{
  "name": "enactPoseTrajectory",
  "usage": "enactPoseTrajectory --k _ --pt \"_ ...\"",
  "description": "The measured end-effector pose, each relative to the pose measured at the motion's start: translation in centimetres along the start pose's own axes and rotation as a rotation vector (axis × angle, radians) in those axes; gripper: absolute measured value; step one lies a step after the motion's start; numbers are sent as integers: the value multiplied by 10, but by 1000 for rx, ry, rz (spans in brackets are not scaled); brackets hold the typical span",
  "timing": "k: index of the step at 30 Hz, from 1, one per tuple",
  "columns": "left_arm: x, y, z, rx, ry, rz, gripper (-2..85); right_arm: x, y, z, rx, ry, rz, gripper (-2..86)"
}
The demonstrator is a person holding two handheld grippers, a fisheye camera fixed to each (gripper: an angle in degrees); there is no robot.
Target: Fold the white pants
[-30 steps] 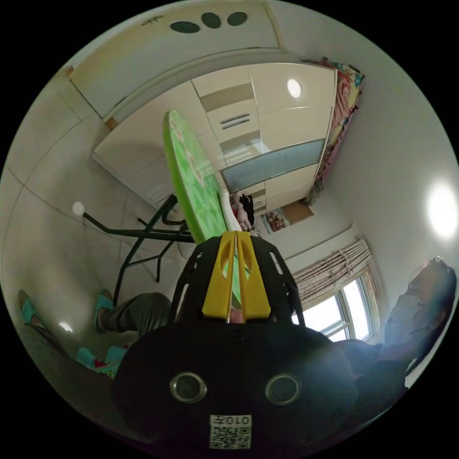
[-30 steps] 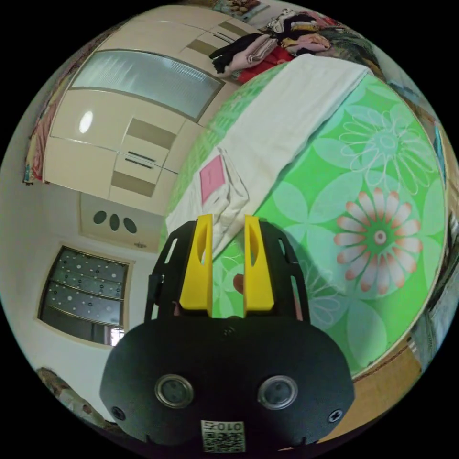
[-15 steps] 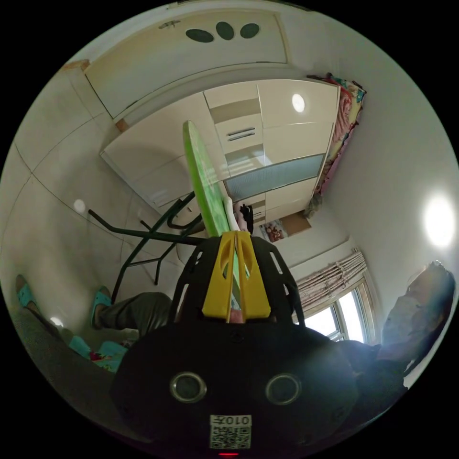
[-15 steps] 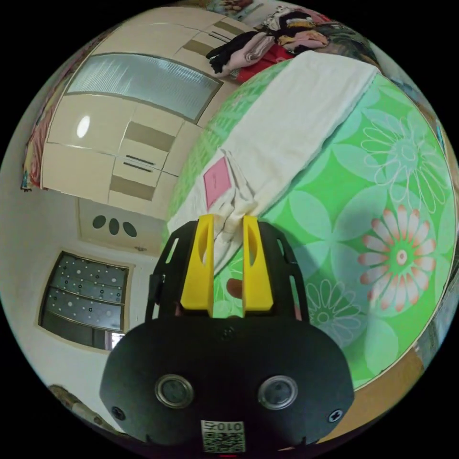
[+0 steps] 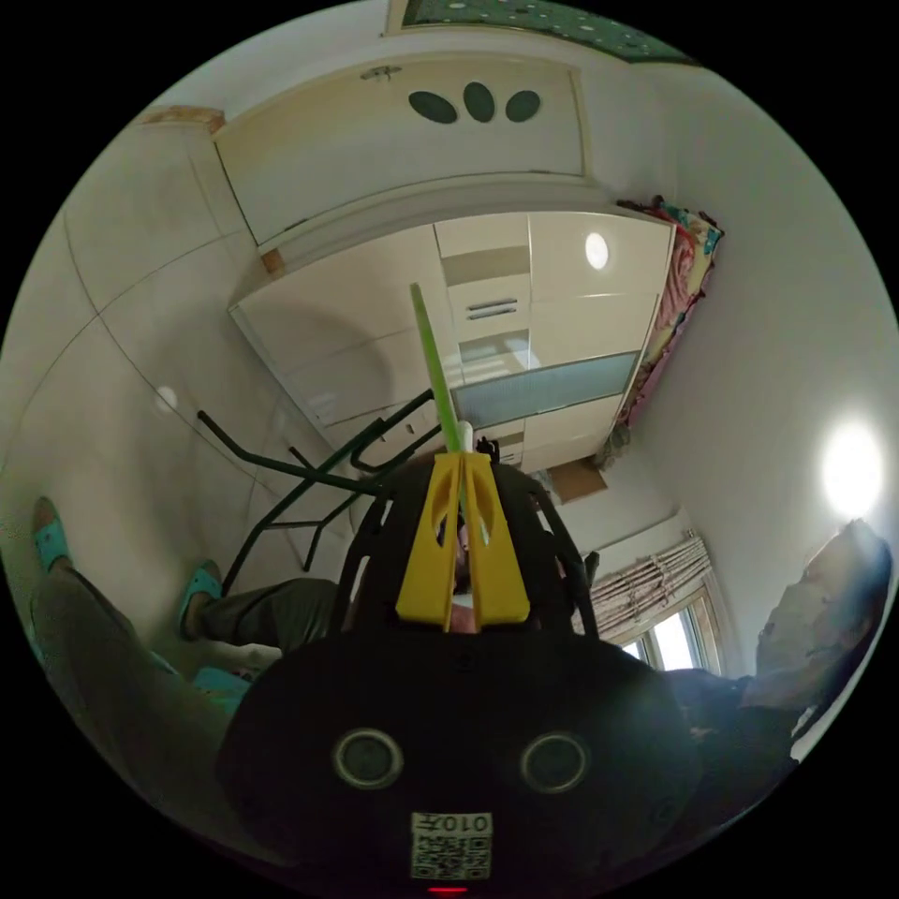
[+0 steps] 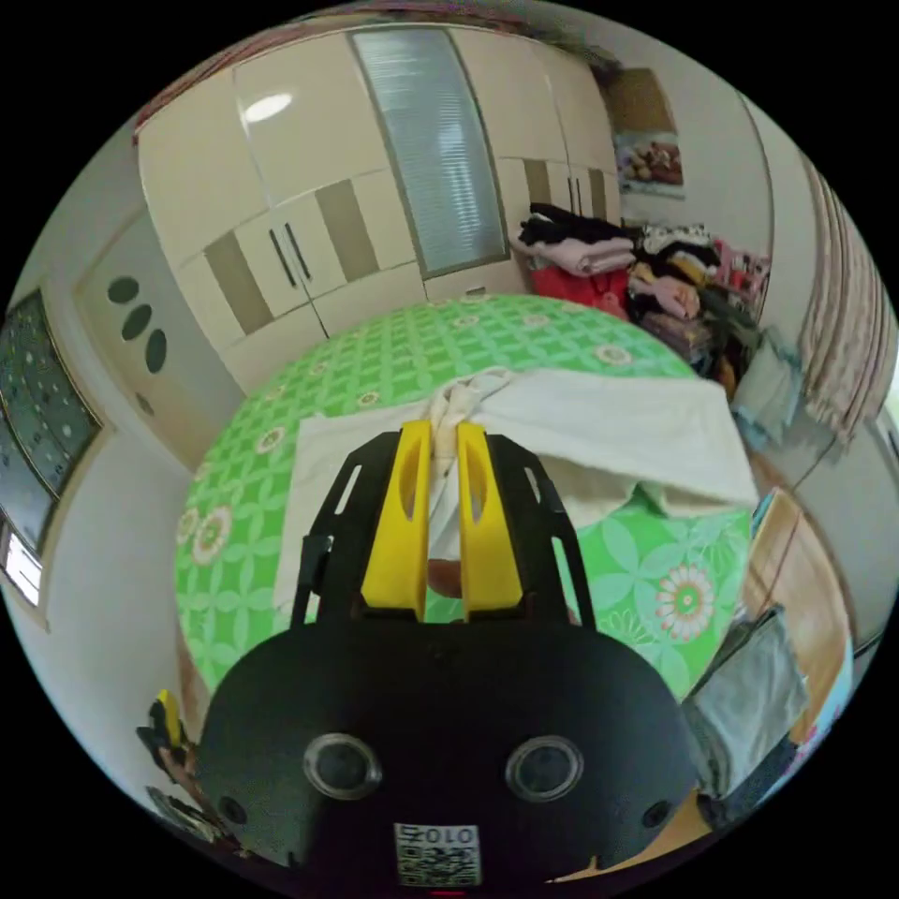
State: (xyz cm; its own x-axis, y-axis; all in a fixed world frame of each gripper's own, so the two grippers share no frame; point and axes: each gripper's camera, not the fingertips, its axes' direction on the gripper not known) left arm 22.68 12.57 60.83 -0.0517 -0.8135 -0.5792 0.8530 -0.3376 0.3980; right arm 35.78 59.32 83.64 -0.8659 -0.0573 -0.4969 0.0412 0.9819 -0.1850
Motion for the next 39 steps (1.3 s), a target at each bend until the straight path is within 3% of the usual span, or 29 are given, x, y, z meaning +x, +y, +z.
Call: enactPoseTrajectory --k 4,9,15,17,23,30,33,39 --pt "-11 0 -24 46 -13 -29 -1 -10 -5 17 -167 225 -31 43" --pt "-26 -4 -45 93 -55 -76 -1 40 20 45 -422 143 -29 33" --pt "29 -31 30 -66 5 67 0 177 38 -15 -220 150 263 21" --pt "60 -39 78 -157 -7 140 2 247 57 -25 -186 -10 417 23" --pt "140 -45 258 -459 -113 247 29 349 106 -19 -151 -304 562 24" --pt "176 -30 375 -692 -171 249 170 394 131 -22 -125 -421 589 22" --pt "182 -25 387 -683 -260 244 167 407 137 -26 -94 -414 607 23" --pt "173 -18 421 -670 -234 132 113 417 149 -23 -65 -502 604 23"
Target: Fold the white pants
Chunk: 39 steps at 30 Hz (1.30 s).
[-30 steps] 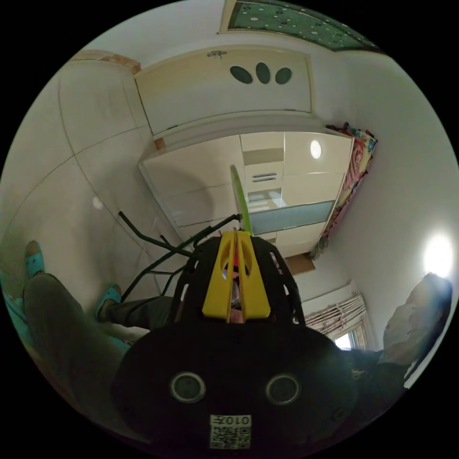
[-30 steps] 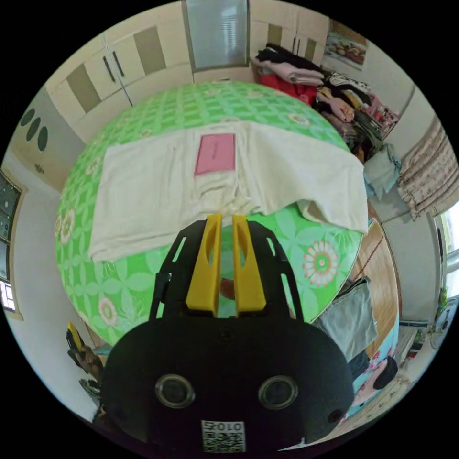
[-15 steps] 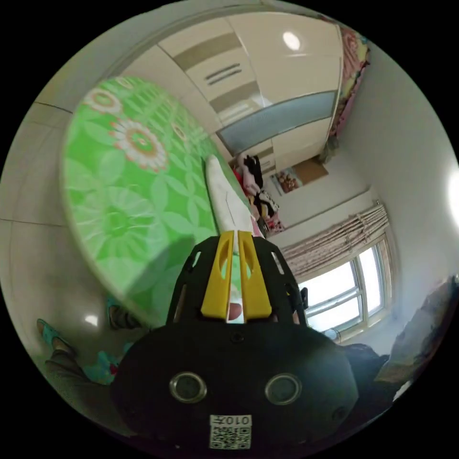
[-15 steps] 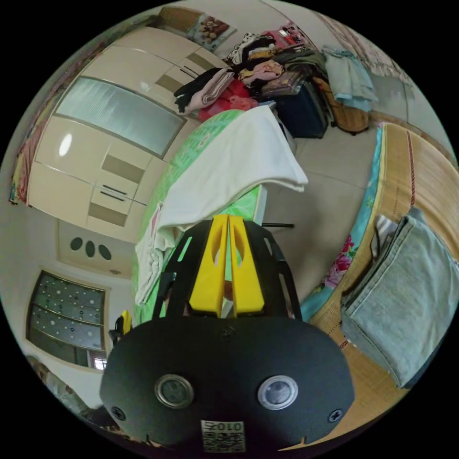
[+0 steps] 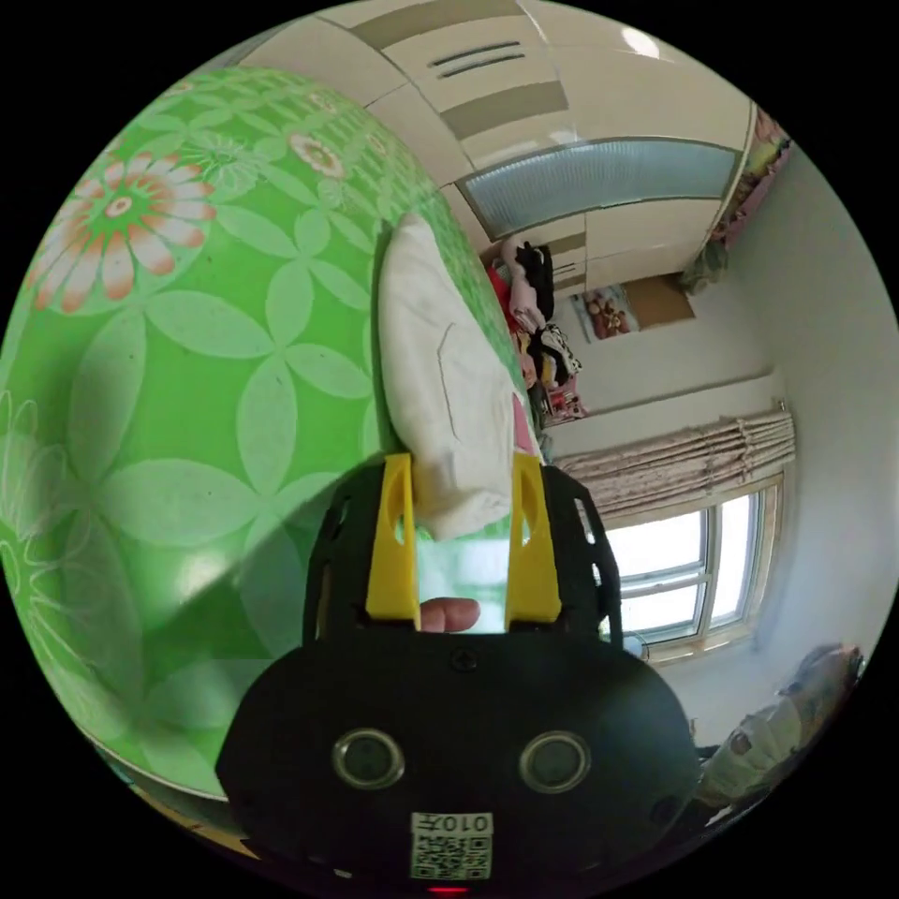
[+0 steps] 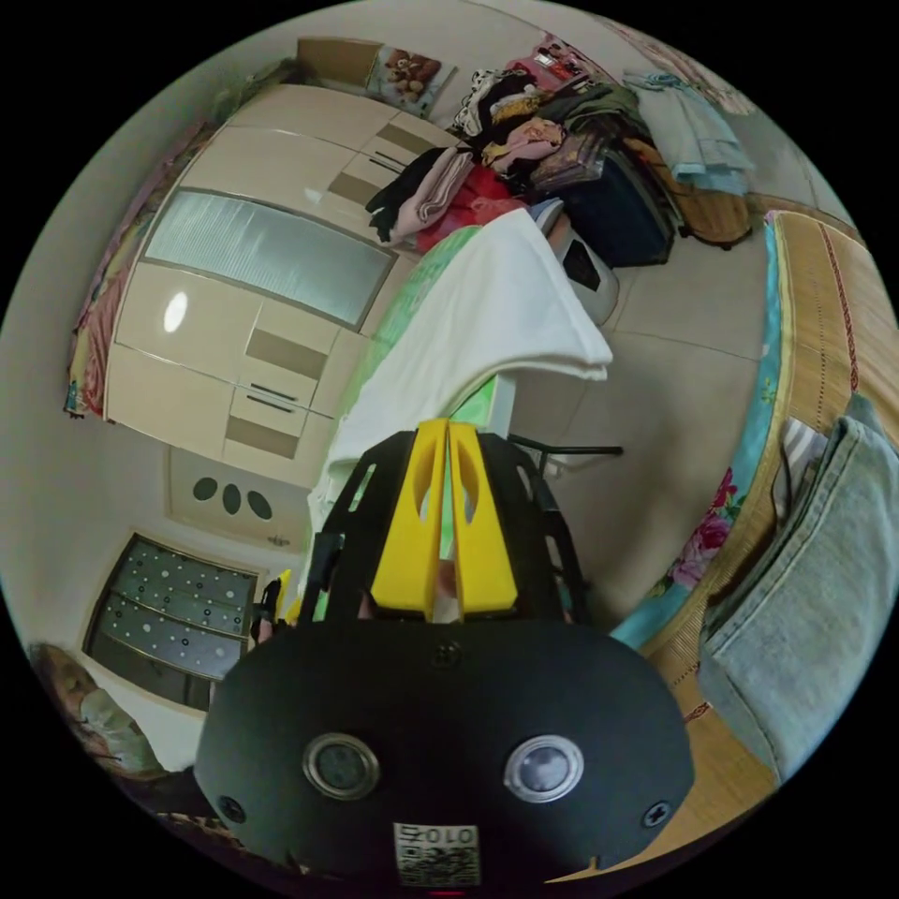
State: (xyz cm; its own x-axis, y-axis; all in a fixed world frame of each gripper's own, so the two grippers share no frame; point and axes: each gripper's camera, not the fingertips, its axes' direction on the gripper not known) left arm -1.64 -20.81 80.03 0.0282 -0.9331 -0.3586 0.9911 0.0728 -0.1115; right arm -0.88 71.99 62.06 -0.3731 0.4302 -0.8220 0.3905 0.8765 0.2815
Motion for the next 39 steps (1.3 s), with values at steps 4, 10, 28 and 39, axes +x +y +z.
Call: enactPoseTrajectory --k 4,10,28,39 --pt "1 -11 12 -43 -45 31 63 6 3 1 -51 -50 -2 24" --pt "-11 -27 -58 83 -180 17 27 11 10 -21 -50 22 -33 24" --pt "134 84 -29 77 -194 559 109 -109 61 107 -521 -218 -343 59" --pt "228 141 121 -151 -396 987 166 -100 87 137 -639 -263 -276 83"
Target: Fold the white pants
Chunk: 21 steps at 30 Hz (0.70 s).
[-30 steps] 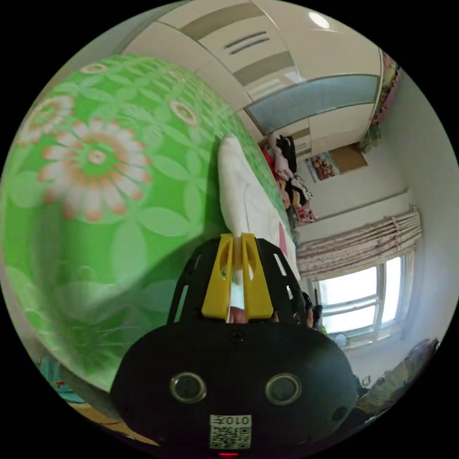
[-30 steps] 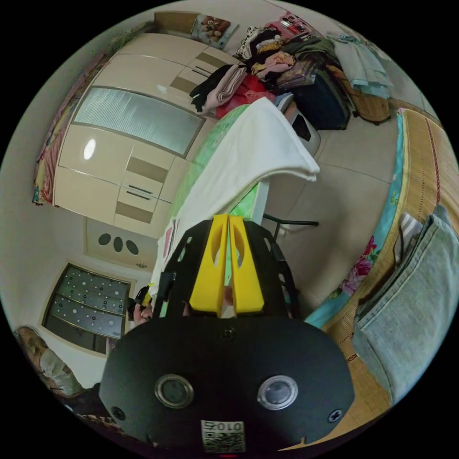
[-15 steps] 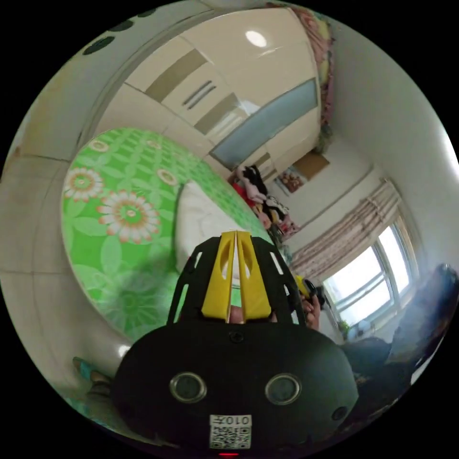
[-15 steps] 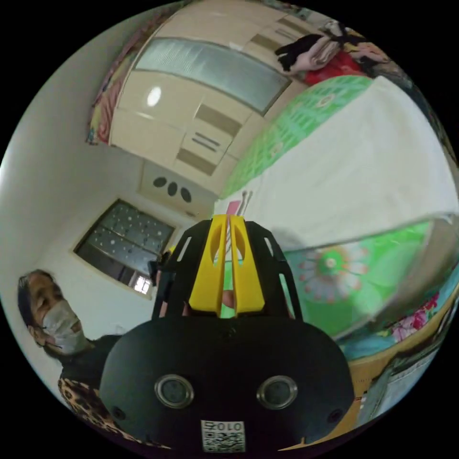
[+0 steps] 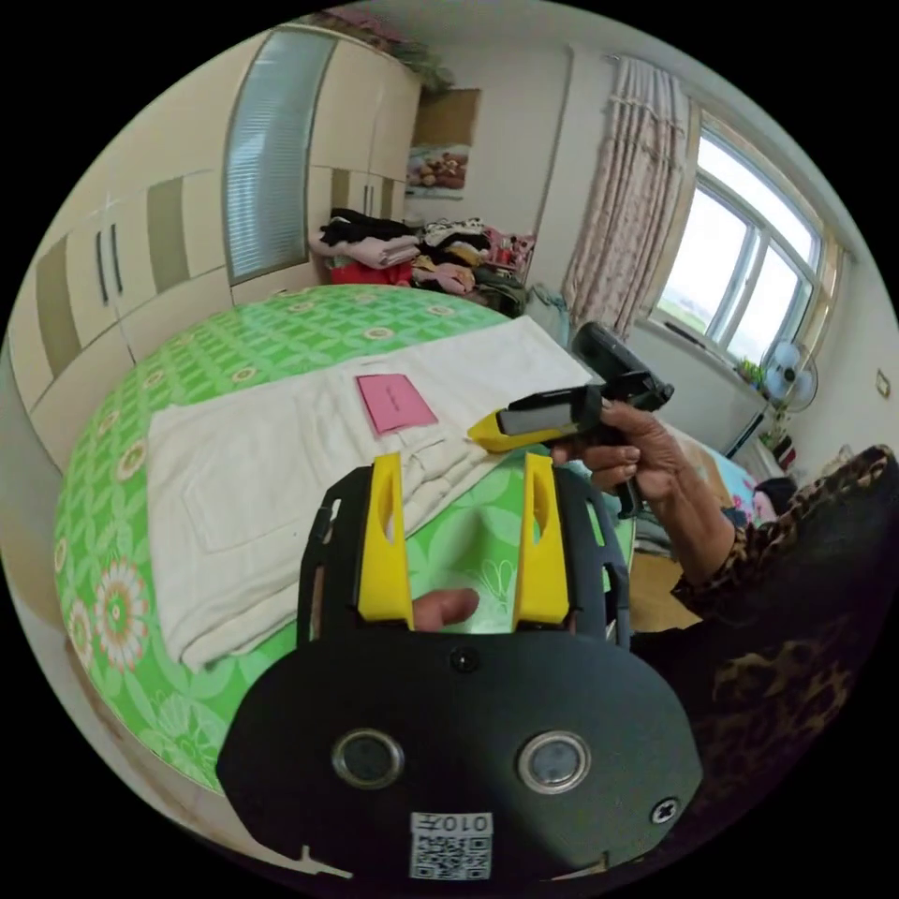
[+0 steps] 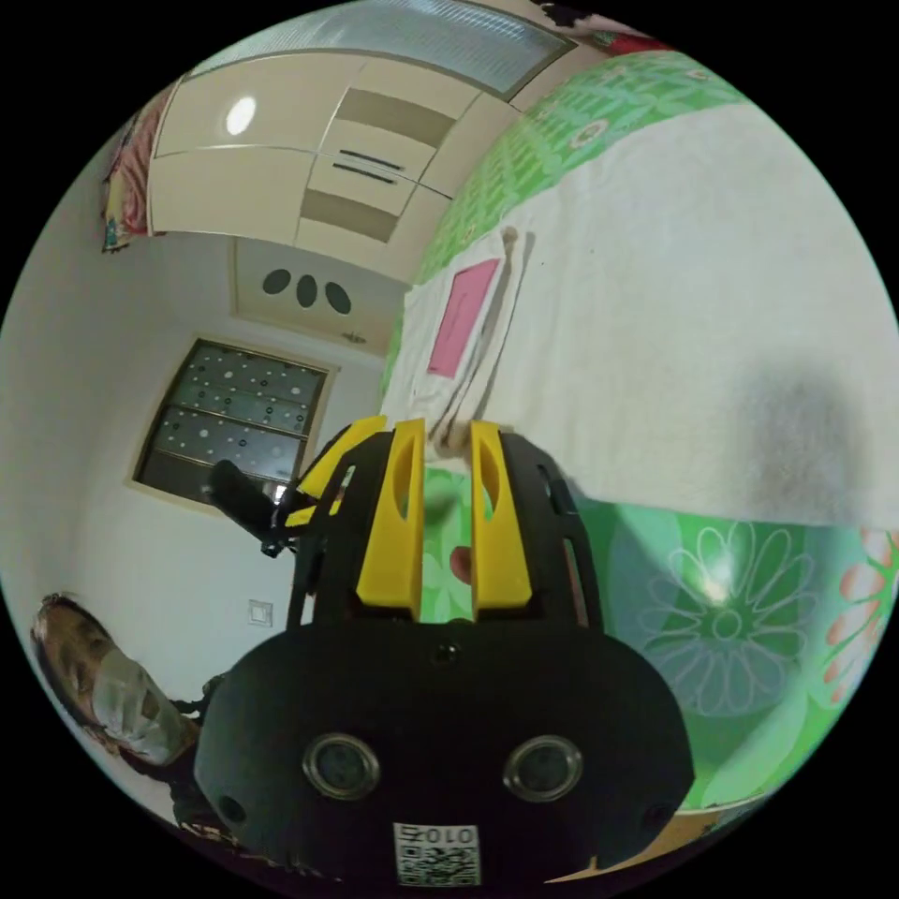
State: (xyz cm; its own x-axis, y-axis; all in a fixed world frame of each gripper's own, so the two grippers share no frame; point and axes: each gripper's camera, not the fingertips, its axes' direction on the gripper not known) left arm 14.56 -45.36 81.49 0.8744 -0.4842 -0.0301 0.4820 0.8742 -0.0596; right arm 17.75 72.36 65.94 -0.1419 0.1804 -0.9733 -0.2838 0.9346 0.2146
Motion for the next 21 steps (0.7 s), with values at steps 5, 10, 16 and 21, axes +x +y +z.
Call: enactPoseTrajectory --k 5,10,16,21 --pt "22 -12 22 -69 -94 64 169 24 0 1 3 -195 48 57" --pt "41 -21 29 -79 -167 124 161 14 2 -9 33 -246 8 35" --pt "53 -40 47 -110 -392 186 116 2 1 -15 37 -288 -6 28" --pt "31 -51 38 -68 -382 152 95 -5 -2 -19 62 -316 -12 23"
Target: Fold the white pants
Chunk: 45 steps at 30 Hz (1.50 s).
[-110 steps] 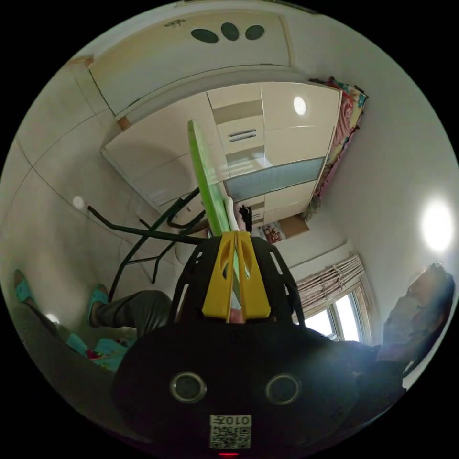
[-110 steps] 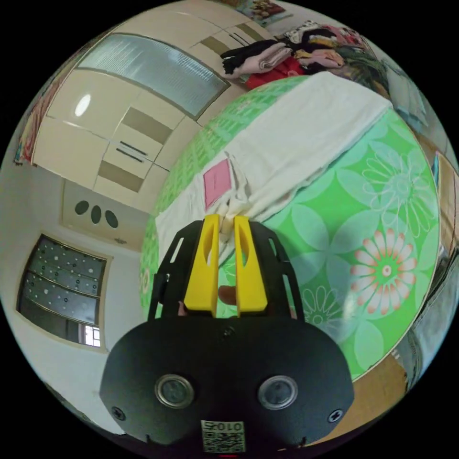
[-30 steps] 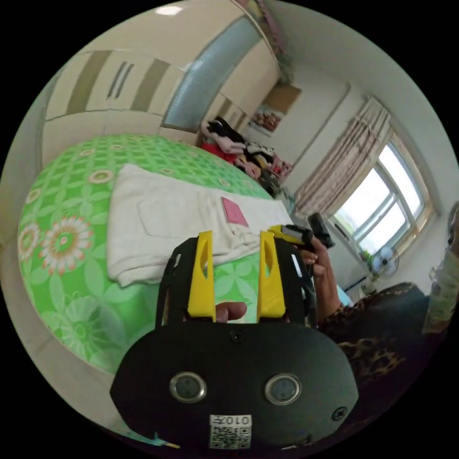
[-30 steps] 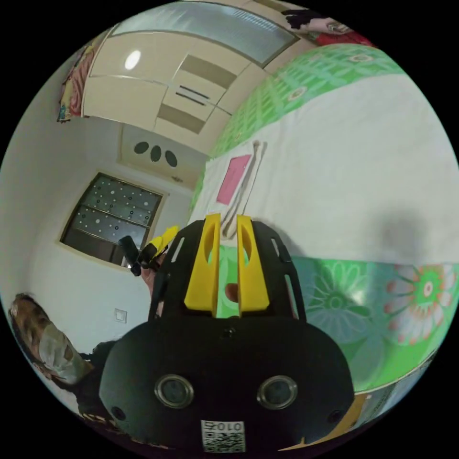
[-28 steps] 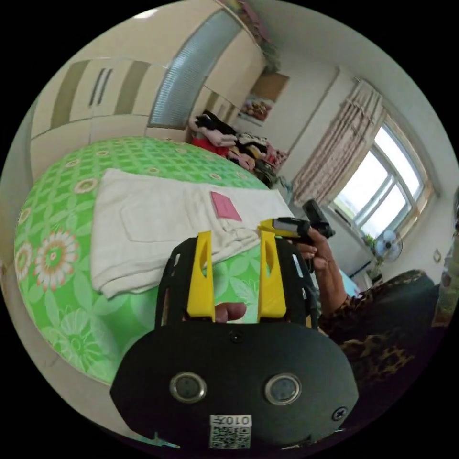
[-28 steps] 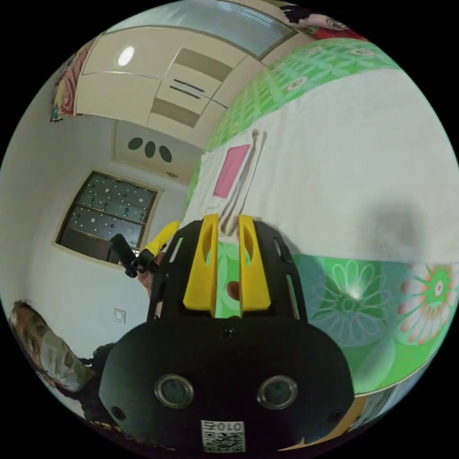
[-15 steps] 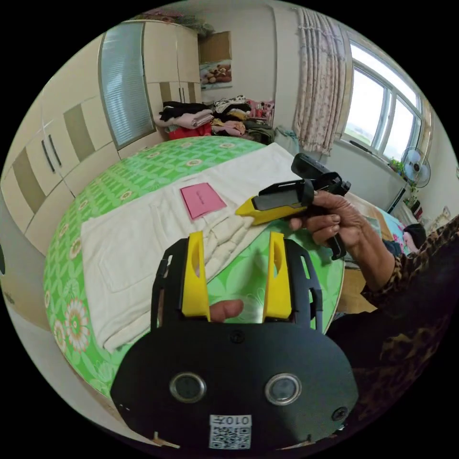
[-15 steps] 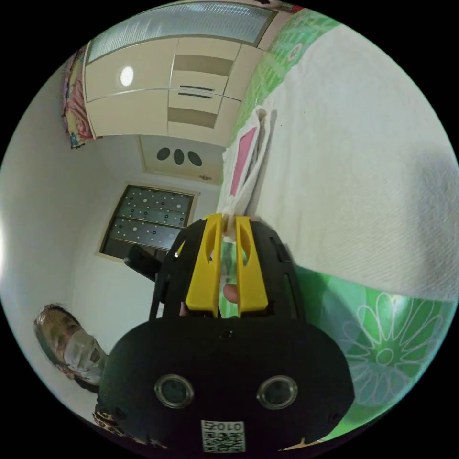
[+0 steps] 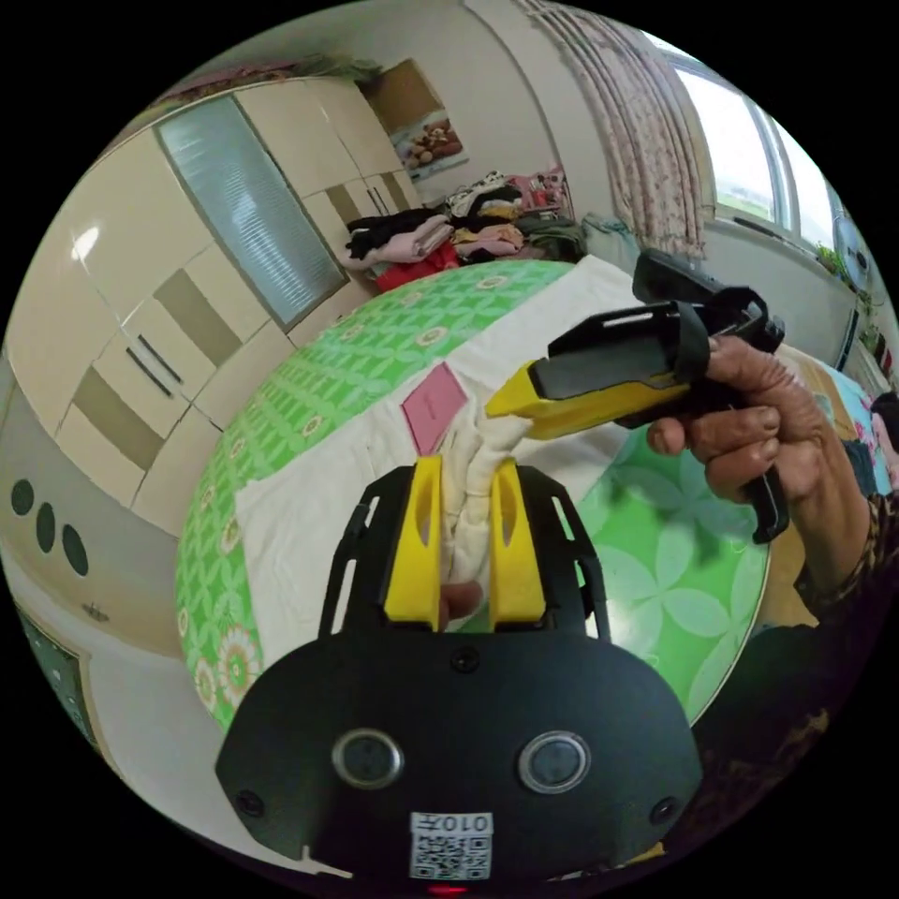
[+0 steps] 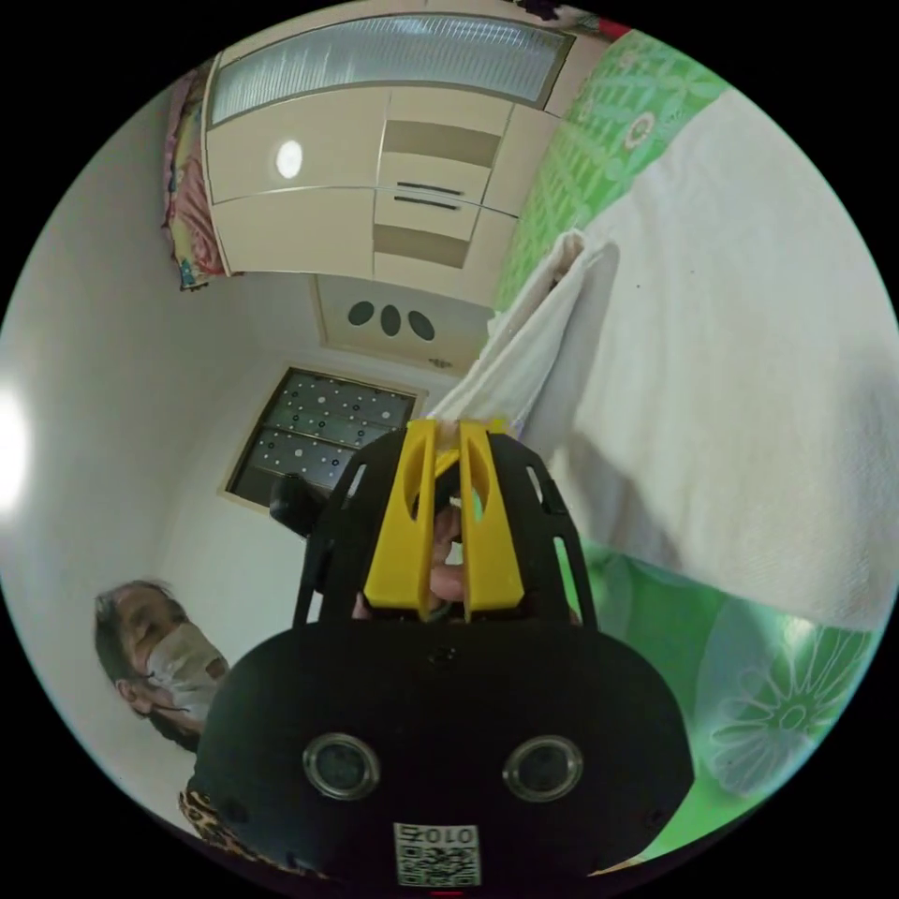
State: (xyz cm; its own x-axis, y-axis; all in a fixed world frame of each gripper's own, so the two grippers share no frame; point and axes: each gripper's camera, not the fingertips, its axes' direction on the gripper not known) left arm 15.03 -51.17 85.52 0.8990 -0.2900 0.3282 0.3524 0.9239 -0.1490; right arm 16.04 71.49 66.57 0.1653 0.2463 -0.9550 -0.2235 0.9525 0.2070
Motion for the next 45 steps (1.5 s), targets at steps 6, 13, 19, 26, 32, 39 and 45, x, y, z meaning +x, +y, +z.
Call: enactPoseTrajectory --k 6,13,19,26,32,39,45 --pt "-180 65 -72 236 19 -425 90 10 9 -32 10 98 -26 14" --pt "-364 244 -80 255 -128 -995 82 48 23 -71 136 -89 96 14" --pt "-428 353 -39 113 -153 -1187 86 38 12 -54 109 40 134 17" --pt "-437 411 -26 142 -77 -1249 92 15 11 -40 157 211 104 23" --pt "-453 442 -26 201 19 -1337 90 4 15 -37 177 229 112 24" --pt "-453 489 -32 187 123 -1384 82 -19 61 -105 292 404 140 24" --pt "-431 549 -55 443 293 -1371 73 -3 111 -168 469 252 193 23"
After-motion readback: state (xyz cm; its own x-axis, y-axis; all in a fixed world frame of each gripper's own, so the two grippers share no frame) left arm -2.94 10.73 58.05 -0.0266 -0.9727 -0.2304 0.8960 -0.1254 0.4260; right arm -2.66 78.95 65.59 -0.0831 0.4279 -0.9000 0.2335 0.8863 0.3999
